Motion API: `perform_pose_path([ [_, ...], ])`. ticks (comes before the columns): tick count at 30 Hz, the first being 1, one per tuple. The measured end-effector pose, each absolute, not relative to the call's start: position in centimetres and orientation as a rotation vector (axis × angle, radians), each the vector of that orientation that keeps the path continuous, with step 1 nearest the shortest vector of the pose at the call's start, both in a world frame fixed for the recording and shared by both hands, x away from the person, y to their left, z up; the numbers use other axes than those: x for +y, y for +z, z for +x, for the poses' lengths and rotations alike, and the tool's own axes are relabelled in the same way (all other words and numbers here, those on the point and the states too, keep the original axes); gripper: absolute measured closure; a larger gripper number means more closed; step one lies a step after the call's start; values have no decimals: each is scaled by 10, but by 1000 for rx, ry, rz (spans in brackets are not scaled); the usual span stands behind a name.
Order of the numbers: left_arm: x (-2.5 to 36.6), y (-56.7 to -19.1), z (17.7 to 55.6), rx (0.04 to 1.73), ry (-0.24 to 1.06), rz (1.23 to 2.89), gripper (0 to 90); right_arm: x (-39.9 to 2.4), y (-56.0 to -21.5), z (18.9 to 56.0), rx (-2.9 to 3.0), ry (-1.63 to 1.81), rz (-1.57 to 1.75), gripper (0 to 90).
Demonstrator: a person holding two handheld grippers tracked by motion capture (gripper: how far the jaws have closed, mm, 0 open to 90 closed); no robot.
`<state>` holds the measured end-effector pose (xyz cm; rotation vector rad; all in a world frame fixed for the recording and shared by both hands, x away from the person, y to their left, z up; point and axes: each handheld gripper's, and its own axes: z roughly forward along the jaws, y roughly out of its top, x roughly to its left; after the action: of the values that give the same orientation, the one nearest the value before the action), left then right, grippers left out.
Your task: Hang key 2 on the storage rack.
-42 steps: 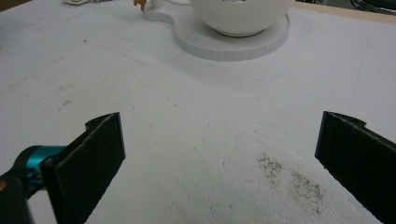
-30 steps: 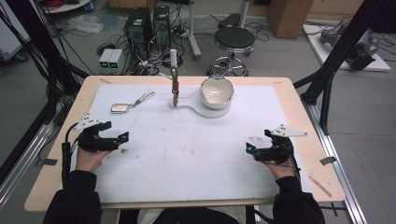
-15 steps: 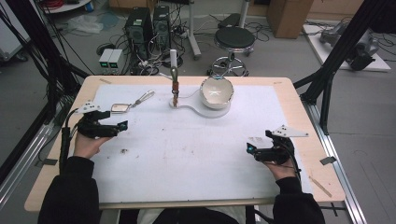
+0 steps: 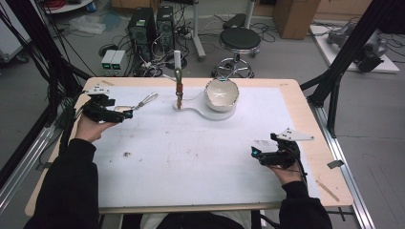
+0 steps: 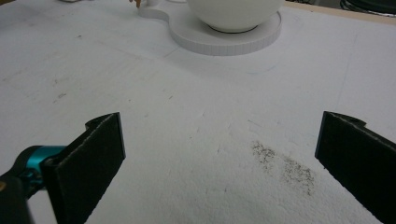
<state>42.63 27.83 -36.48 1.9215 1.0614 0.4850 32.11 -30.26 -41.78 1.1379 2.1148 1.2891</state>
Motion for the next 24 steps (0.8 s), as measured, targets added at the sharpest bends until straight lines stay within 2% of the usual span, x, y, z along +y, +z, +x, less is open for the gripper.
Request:
perform_pose_path([
  [9,267,-365,452,1055,457,1983,54,-306,-415,318,2076,1330,1138,5],
  [13,261,-364,464,1018,517,2023,54,-307,-414,318,2078,1355,1143,5],
  [24,250,-370,506,1052,432,2113,54,-305,-414,317,2091,1356,1114,5],
])
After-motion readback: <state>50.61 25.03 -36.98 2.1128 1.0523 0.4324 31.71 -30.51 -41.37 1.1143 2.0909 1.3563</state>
